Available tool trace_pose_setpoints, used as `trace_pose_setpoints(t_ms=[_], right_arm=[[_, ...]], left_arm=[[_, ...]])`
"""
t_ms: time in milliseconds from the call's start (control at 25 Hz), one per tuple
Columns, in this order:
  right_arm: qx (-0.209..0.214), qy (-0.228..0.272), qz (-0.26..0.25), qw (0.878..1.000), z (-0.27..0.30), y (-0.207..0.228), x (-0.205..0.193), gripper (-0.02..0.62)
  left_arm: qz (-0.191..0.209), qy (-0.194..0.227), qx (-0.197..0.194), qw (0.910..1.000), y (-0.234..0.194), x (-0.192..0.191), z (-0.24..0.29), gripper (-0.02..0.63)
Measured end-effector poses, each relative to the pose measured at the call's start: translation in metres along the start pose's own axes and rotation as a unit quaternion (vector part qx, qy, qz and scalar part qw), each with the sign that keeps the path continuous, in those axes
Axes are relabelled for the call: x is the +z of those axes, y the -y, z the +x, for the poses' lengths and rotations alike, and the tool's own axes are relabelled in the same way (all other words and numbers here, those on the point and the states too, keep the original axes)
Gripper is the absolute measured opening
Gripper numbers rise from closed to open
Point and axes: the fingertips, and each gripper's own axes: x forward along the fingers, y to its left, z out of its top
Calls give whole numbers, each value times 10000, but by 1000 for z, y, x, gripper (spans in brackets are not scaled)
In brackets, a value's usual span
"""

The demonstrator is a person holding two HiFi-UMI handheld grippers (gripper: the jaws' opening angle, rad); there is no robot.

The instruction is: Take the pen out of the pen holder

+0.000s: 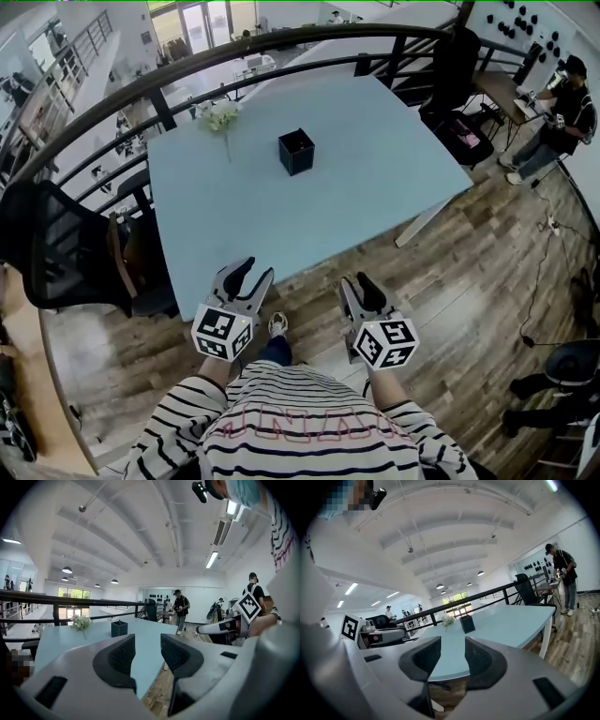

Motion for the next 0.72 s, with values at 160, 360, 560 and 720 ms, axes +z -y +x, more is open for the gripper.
trace_pose_setpoints(t_ms=[160,360,560,720], right_arm=[[-61,-41,0,10000,30,12,11,152],[-164,-32,5,9999,72,17,27,152],[-285,36,18,9996,115,22,43,152],[-400,64,50,9992,145,22,51,152]], left_arm=[[0,-8,-105,9999,-20,7,32,147],[32,-17,-249,9997,-54,17,64,147],[72,14,-351,9994,-93,26,94,147],[76,-8,-461,9989,-119,31,111,147]])
